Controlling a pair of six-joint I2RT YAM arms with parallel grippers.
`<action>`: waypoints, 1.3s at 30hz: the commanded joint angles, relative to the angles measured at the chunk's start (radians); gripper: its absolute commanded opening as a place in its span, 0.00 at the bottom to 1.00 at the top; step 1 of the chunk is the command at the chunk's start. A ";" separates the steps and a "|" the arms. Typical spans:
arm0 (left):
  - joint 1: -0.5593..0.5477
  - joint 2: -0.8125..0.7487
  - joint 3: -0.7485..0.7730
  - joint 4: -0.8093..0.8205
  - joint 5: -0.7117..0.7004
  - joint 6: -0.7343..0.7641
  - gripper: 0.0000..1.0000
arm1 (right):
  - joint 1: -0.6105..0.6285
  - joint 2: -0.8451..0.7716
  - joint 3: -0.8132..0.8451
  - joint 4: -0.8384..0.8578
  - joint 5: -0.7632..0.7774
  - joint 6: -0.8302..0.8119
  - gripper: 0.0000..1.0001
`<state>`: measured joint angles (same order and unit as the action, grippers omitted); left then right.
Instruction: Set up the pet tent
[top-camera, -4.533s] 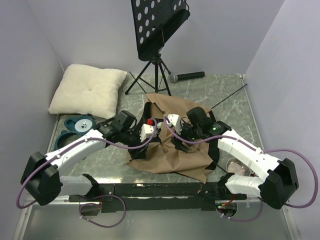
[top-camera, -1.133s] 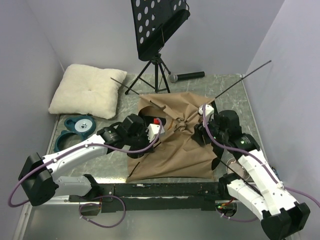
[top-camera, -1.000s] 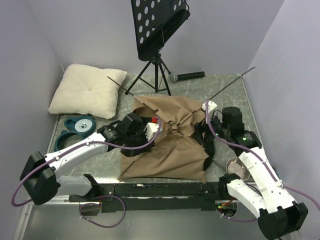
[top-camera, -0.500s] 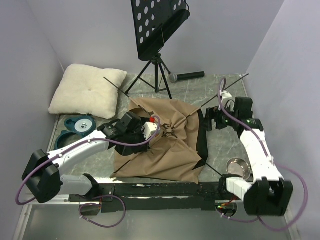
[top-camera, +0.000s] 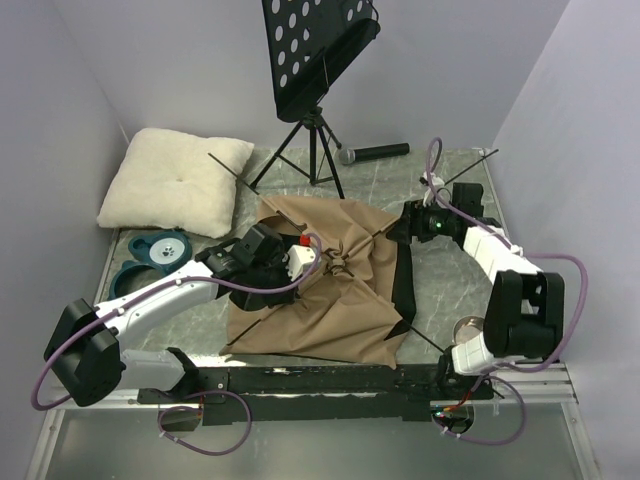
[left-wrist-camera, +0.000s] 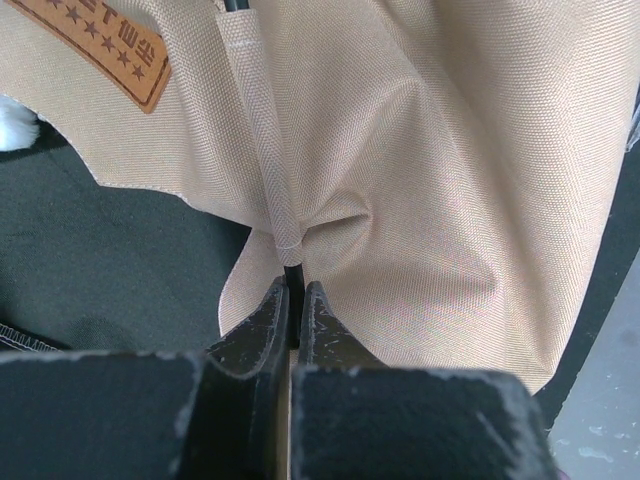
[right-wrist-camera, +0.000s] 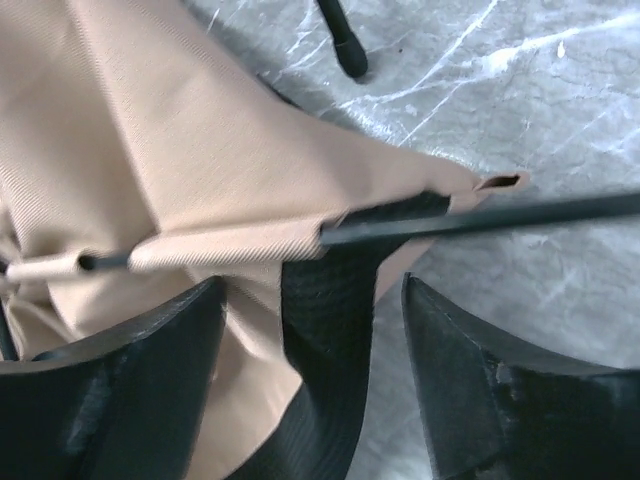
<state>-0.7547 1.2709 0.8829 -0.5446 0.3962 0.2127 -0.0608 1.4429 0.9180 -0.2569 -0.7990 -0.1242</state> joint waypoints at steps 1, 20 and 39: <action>-0.002 -0.037 0.030 0.000 0.030 0.050 0.01 | 0.004 0.063 0.056 0.117 -0.038 0.037 0.69; 0.008 -0.139 -0.007 -0.005 -0.007 0.039 0.01 | -0.266 -0.260 0.430 0.057 -0.256 0.405 0.00; 0.005 0.022 0.229 0.381 0.124 -0.165 0.59 | -0.264 -0.392 0.743 0.133 -0.239 0.638 0.00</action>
<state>-0.7479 1.2686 1.0340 -0.2676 0.4980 0.1291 -0.3172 1.0744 1.5944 -0.1738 -1.0595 0.4751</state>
